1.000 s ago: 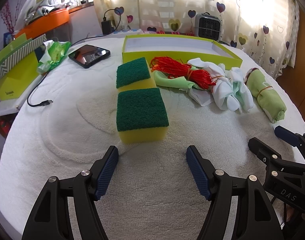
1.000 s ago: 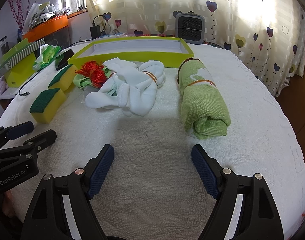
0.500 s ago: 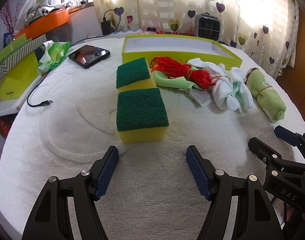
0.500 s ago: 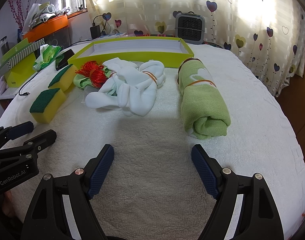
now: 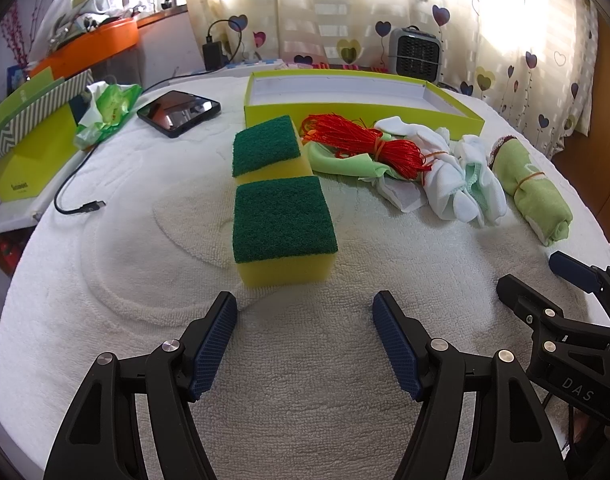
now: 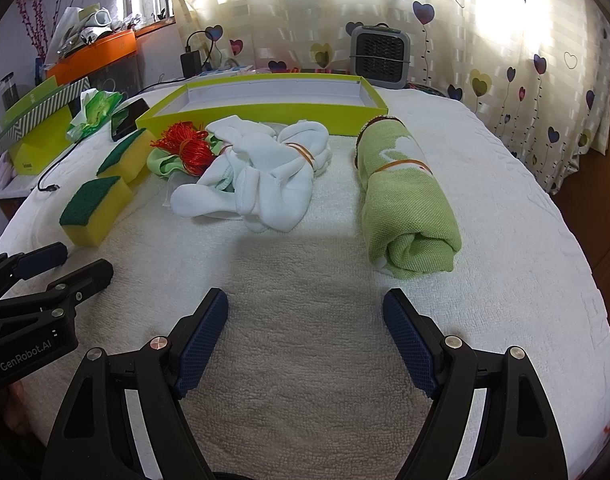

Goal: Organize soft objects

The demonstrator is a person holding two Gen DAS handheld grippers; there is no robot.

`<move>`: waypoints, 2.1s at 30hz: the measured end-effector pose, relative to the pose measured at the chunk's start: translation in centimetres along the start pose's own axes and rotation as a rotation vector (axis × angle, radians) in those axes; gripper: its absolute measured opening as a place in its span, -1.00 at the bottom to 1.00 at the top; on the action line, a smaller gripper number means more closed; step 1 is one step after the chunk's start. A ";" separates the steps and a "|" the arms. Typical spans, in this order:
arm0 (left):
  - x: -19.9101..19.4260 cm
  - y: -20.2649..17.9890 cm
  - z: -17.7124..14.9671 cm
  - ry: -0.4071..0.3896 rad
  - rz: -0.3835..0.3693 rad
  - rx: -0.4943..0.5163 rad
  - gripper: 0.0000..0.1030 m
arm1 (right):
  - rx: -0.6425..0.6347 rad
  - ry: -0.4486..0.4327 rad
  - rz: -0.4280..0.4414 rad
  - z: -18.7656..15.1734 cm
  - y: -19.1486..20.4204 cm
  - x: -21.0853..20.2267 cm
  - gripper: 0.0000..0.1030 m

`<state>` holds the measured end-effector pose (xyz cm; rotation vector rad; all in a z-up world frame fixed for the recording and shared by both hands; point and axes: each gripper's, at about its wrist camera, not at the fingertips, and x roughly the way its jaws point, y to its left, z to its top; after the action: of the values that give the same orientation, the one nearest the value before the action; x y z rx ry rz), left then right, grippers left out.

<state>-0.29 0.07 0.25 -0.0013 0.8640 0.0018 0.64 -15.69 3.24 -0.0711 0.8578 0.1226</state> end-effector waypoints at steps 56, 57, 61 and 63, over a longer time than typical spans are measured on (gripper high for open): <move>0.1 3.1 4.4 0.064 -0.206 -0.082 0.35 | 0.081 -0.097 0.015 3.9 -6.1 -1.7 0.56; 0.1 3.1 4.6 0.060 -0.206 -0.079 0.35 | 0.079 -0.091 0.017 4.2 -6.2 -1.4 0.56; 1.3 2.6 5.1 0.083 -0.159 -0.050 0.35 | 0.078 -0.064 0.036 5.0 -6.6 0.0 0.56; 1.6 2.9 5.2 0.087 -0.156 -0.066 0.35 | 0.082 -0.049 0.035 5.3 -6.9 0.6 0.56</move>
<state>4.69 2.96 2.42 -0.1315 0.9483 -0.1167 5.98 -21.85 6.32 0.0242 0.8140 0.1217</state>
